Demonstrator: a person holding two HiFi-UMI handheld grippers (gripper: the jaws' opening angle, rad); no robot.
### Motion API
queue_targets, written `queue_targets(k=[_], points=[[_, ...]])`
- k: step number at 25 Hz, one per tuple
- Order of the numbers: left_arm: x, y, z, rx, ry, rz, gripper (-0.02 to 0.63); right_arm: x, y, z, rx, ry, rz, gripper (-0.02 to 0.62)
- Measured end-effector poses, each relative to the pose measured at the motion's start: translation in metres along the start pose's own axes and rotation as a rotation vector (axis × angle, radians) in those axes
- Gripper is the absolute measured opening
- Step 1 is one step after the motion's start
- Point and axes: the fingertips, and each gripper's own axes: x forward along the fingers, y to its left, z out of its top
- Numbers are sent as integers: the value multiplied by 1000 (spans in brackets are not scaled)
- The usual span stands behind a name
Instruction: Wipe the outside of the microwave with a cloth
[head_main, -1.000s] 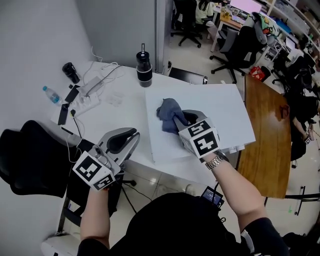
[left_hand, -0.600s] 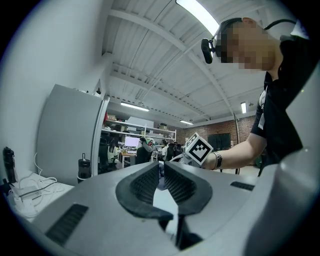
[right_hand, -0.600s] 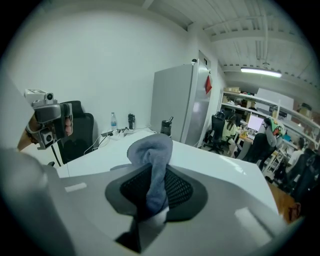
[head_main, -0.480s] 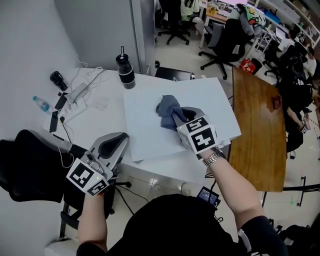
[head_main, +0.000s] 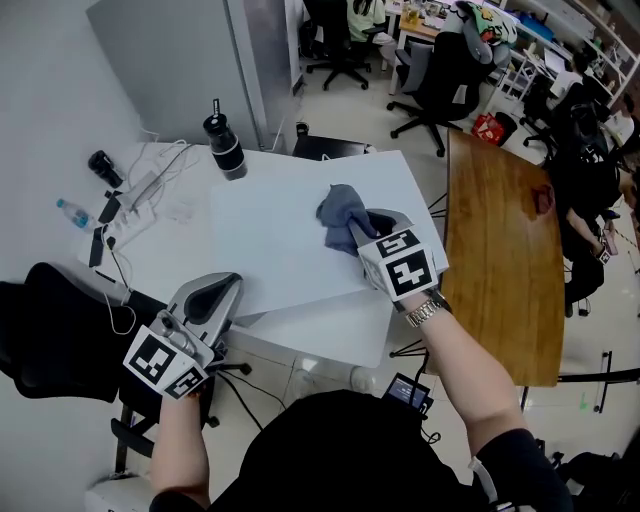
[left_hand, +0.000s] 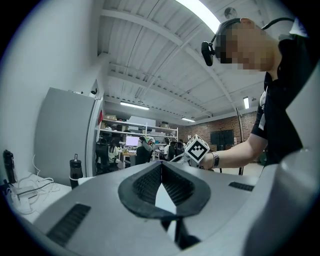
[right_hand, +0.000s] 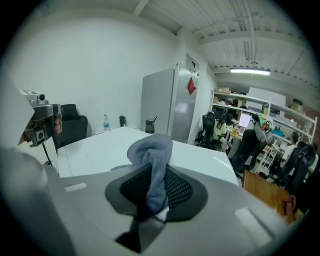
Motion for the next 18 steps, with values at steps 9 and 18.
queue_targets(k=[9,18], points=[[32,-48,0,14,30,28,5,-31,-62,-22,-45,-19,-16,75],[55,-79,-1,29,62,62,5,-46,-115,-41,-36,-25,-16,75]])
